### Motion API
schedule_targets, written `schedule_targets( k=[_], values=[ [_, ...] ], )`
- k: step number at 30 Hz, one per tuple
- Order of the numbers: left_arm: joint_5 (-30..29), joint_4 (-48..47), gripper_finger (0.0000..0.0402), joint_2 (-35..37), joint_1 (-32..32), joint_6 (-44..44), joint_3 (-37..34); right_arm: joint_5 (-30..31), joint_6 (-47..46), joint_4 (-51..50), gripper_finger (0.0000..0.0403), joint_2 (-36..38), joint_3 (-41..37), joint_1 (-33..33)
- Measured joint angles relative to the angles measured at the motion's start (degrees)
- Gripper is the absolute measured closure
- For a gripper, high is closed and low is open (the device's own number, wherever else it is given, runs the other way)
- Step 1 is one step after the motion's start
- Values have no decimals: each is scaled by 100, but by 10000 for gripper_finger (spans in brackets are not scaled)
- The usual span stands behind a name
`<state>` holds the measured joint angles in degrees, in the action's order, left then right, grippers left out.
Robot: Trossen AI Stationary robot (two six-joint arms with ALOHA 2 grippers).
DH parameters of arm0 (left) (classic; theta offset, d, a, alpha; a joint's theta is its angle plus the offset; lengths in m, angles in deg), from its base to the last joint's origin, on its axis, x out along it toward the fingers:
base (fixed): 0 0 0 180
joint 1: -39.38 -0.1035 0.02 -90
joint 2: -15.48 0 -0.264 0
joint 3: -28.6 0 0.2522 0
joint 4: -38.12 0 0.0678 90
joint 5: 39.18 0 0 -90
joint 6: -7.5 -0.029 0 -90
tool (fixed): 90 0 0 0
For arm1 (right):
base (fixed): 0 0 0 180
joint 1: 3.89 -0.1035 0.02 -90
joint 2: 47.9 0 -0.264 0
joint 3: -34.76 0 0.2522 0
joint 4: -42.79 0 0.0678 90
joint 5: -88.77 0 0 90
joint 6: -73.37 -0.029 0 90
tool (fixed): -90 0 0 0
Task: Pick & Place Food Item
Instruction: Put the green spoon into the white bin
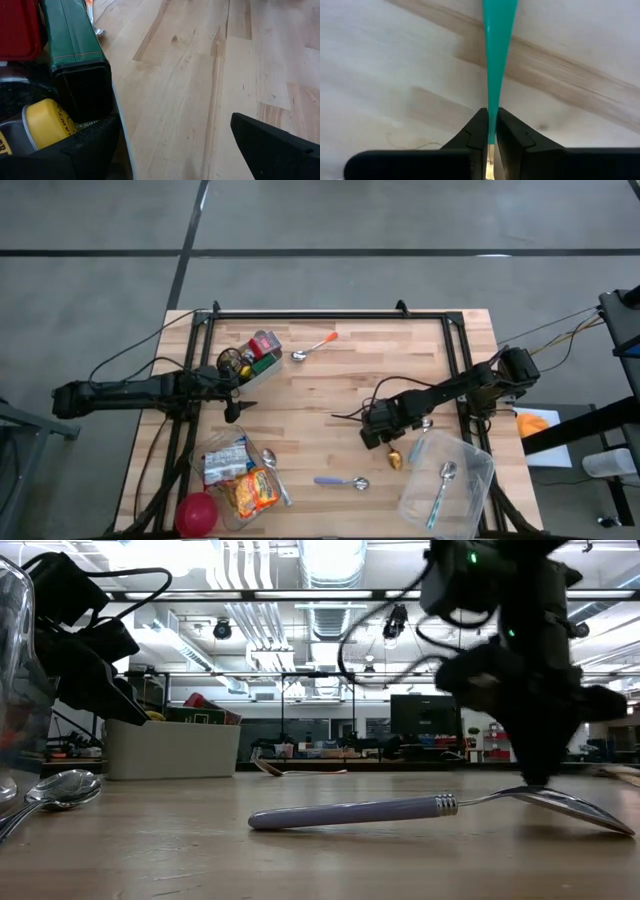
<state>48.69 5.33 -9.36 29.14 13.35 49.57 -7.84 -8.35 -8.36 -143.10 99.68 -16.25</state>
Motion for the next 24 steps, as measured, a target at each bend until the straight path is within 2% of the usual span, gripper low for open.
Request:
schedule_targets(
  k=[11, 17, 24],
  values=[
    [-2, 0, 18, 0, 0, 1, 0, 934, 660, -1334, 374, 513, 1269, -13],
    [0, 0, 18, 0, 0, 1, 0, 953, 1106, -2556, 374, 648, 2494, -100],
    [0, 0, 18, 0, 0, -1, 0, 939, 1176, -3836, 374, 663, 4082, -471]
  ],
)
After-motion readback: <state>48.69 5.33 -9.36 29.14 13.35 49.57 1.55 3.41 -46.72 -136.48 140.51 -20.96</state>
